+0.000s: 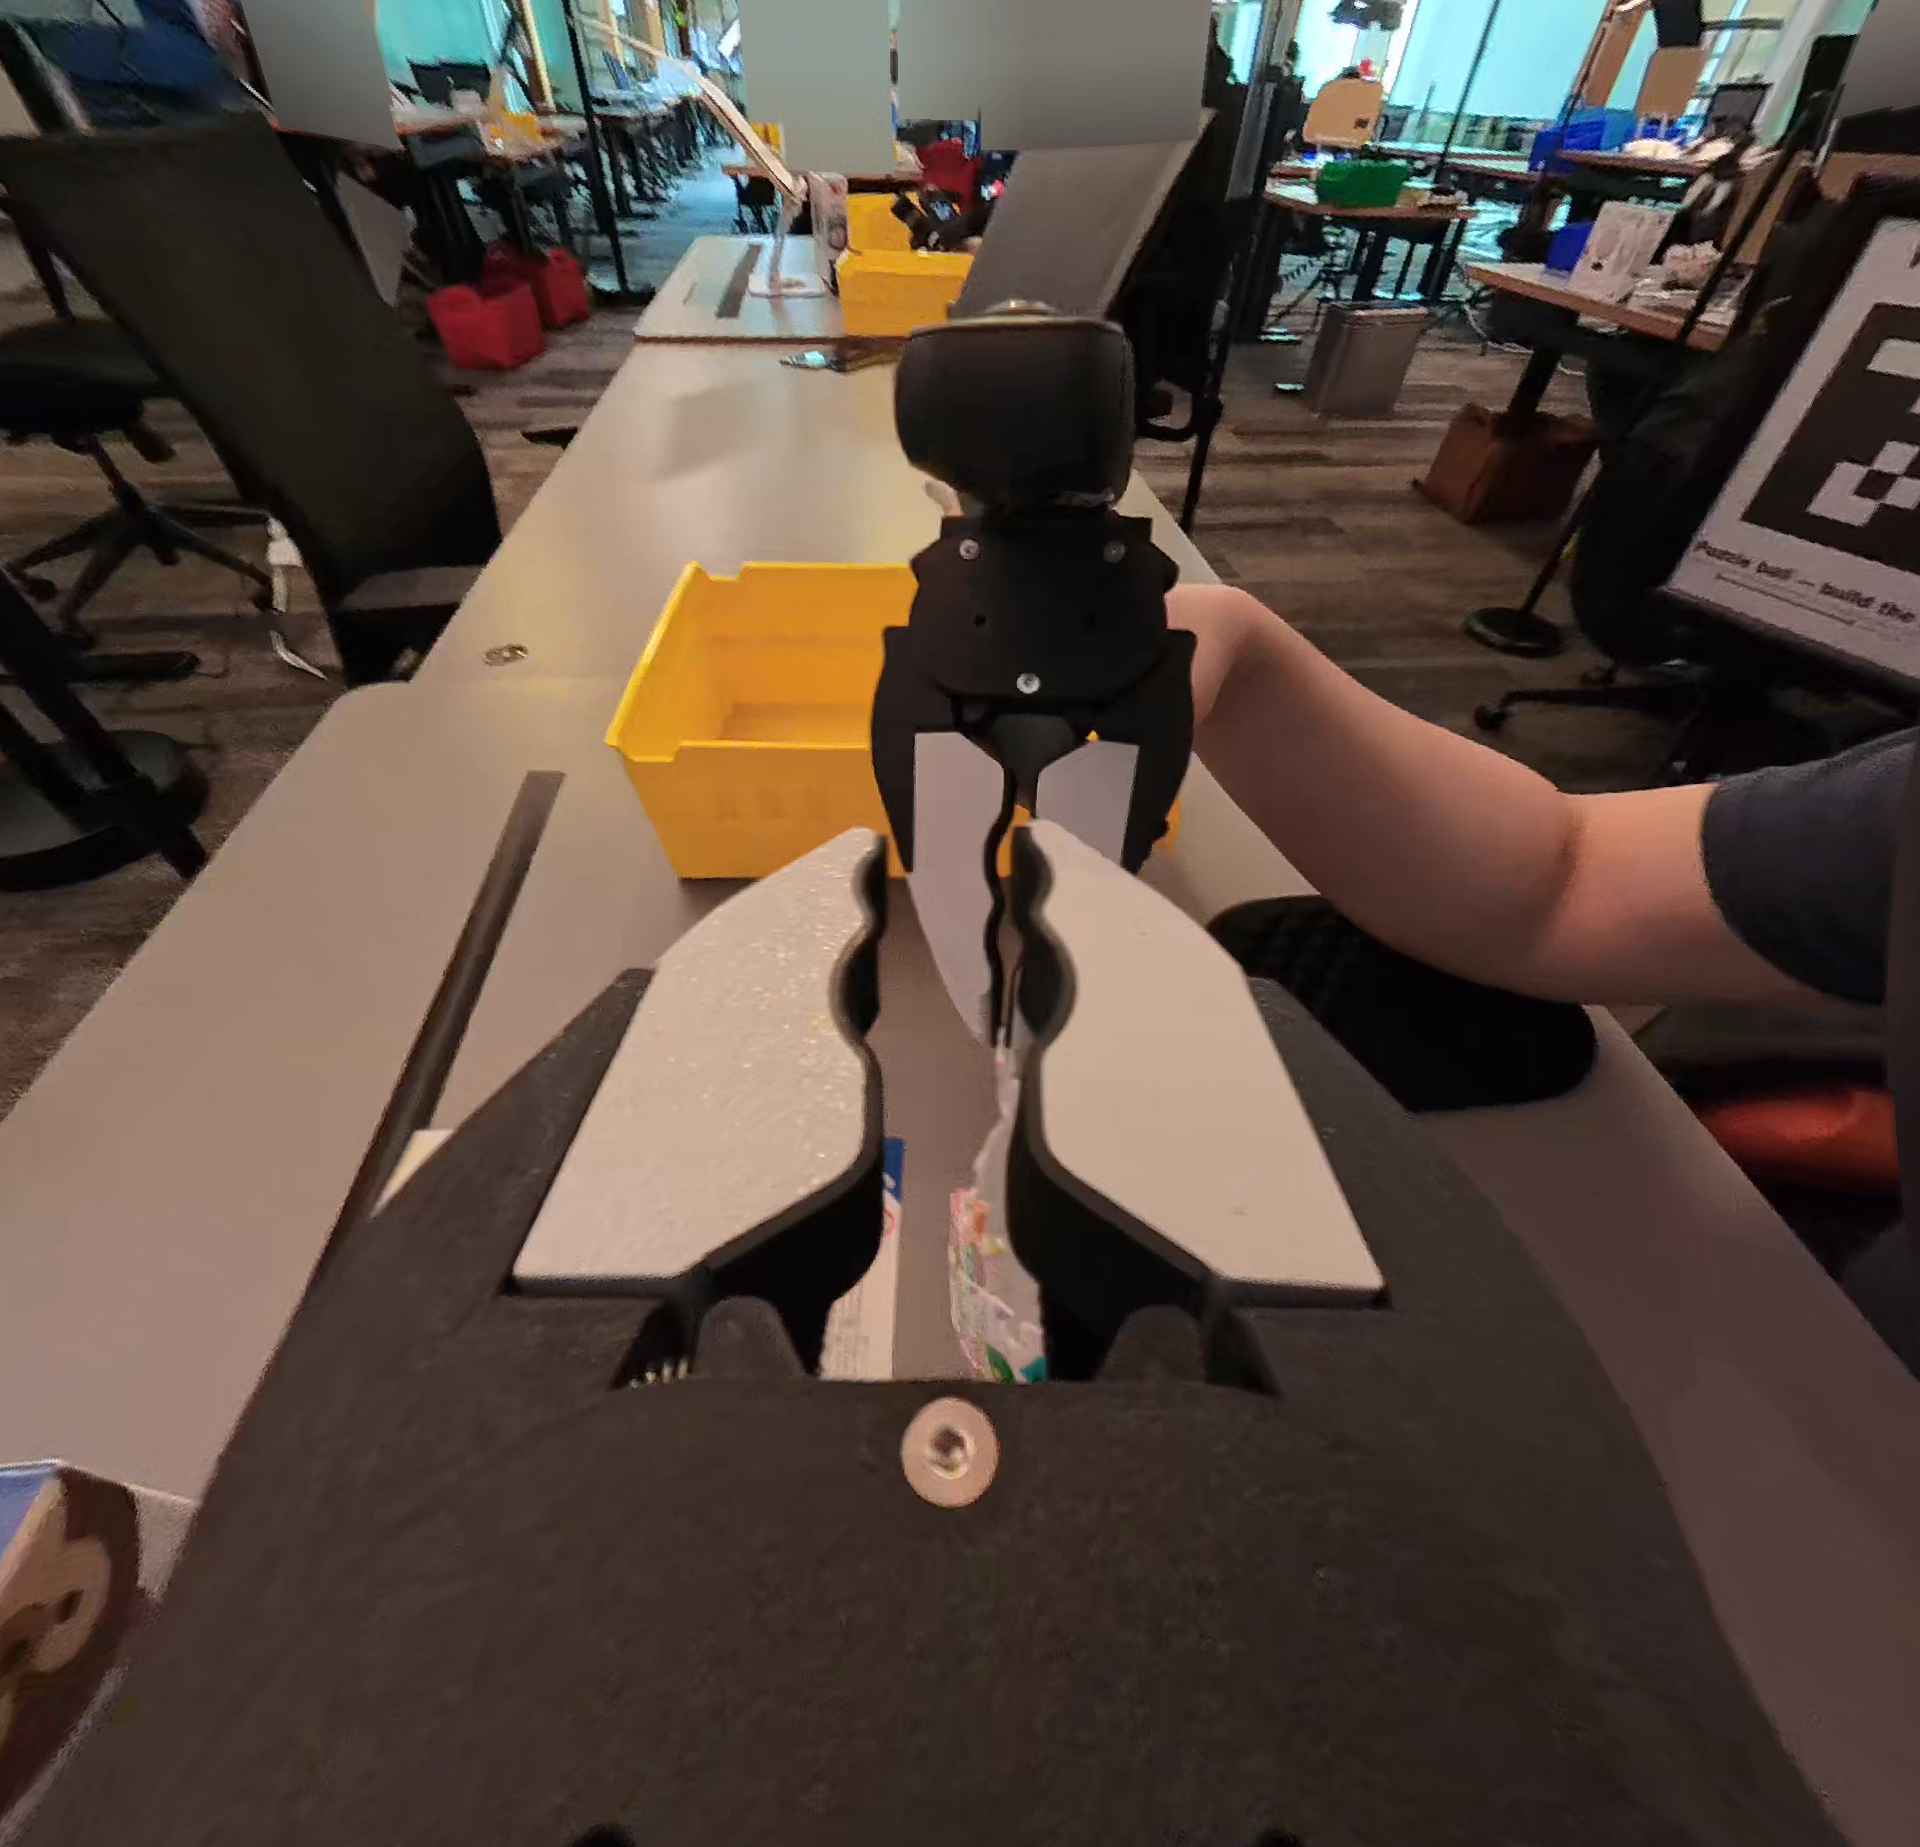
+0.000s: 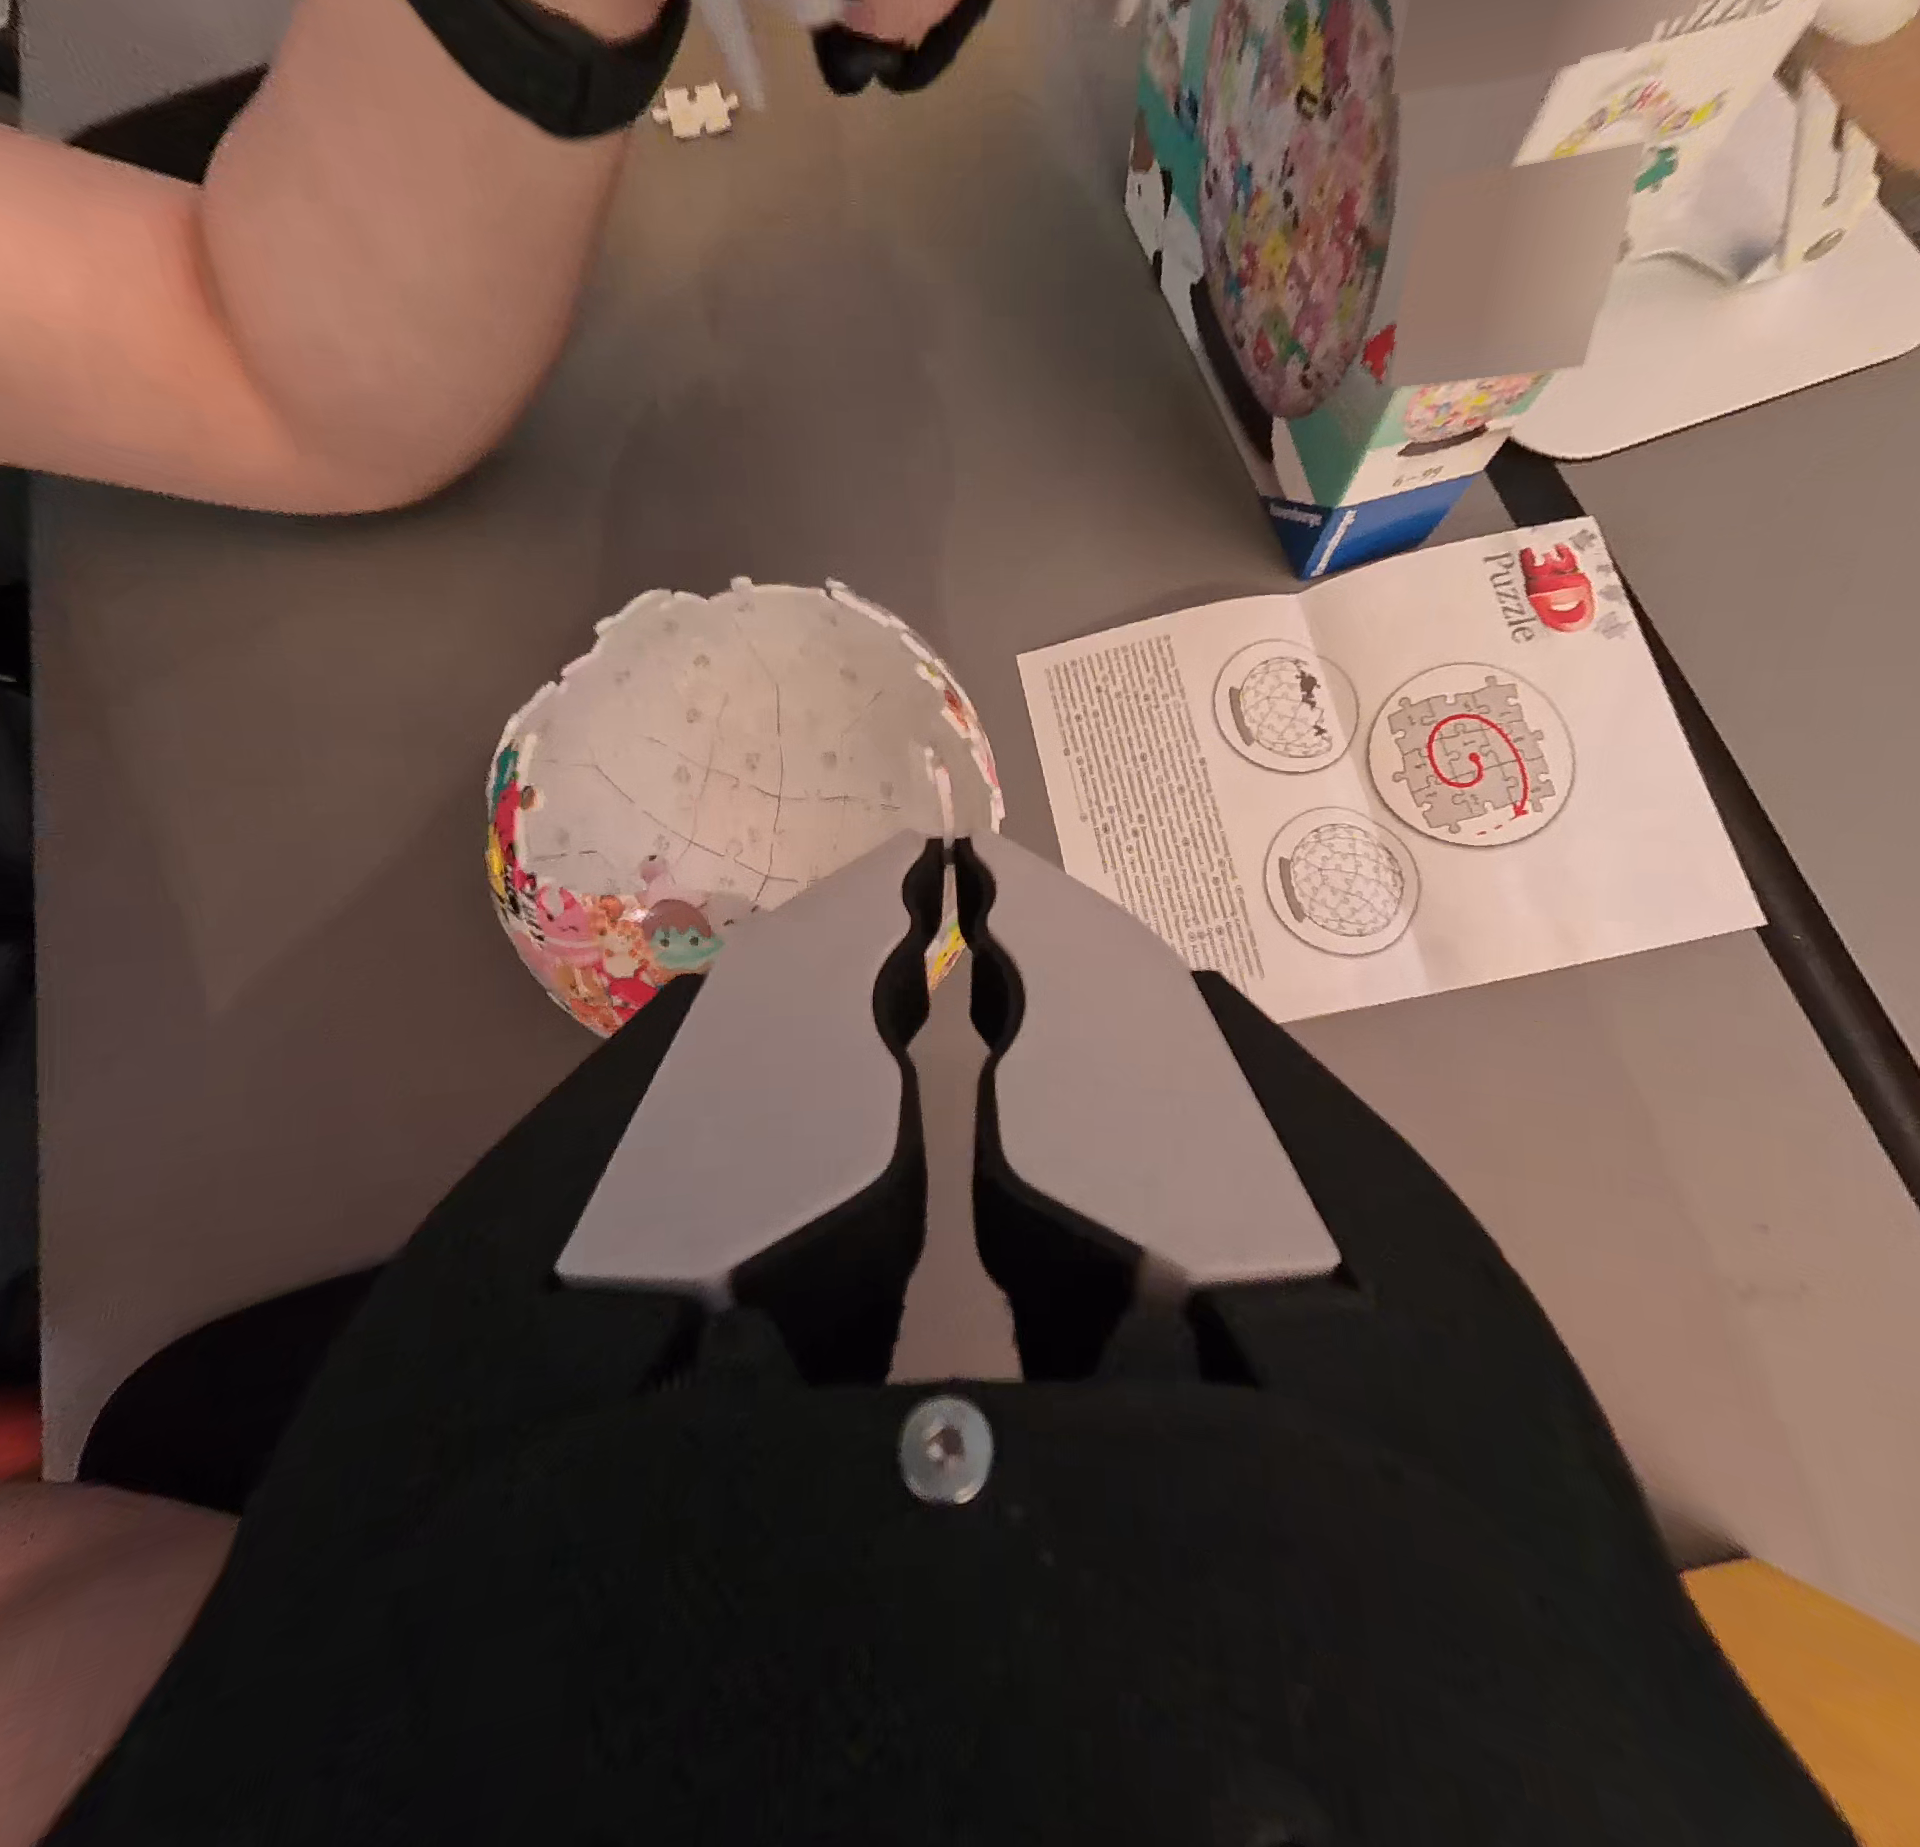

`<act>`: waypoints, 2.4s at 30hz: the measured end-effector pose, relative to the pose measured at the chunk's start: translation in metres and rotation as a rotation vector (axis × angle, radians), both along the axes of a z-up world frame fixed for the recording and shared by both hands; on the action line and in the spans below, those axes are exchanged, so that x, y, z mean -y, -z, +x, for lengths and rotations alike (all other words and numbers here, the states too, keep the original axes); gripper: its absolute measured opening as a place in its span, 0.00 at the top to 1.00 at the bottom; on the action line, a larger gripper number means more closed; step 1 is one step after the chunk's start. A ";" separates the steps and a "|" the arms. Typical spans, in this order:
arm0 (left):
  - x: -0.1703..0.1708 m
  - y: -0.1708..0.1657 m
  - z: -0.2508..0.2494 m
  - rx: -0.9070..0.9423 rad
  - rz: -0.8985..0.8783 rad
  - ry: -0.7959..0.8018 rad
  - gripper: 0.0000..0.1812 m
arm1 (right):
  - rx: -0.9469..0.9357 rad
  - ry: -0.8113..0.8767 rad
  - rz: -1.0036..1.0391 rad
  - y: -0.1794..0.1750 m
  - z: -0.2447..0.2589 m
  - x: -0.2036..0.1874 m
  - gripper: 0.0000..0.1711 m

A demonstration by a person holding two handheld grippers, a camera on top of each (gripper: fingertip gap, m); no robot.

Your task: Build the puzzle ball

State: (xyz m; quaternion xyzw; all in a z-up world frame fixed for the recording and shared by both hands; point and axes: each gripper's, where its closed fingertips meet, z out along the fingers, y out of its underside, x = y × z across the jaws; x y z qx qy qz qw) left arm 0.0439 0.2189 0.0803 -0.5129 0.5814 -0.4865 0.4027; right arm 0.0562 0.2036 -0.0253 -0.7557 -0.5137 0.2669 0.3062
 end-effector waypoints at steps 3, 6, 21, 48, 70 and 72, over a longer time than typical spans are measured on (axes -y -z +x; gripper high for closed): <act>0.008 0.015 -0.003 -0.082 -0.059 0.079 0.81 | 0.061 -0.002 -0.024 0.013 -0.002 0.000 0.98; -0.003 0.032 -0.003 -0.153 -0.039 0.033 0.80 | 0.127 -0.010 -0.029 0.025 -0.004 -0.001 0.98; 0.005 0.101 -0.002 -0.380 -0.289 0.229 0.76 | 0.261 0.015 -0.060 0.040 -0.010 -0.003 0.98; 0.019 0.137 -0.003 -0.589 -0.372 0.273 0.76 | 0.319 0.133 -0.077 0.044 -0.008 -0.008 0.98; 0.023 0.143 -0.006 -0.637 -0.410 0.290 0.79 | 0.378 0.157 -0.056 0.048 -0.009 -0.009 0.98; 0.023 0.144 -0.006 -0.636 -0.407 0.291 0.79 | 0.376 0.159 -0.055 0.048 -0.009 -0.009 0.98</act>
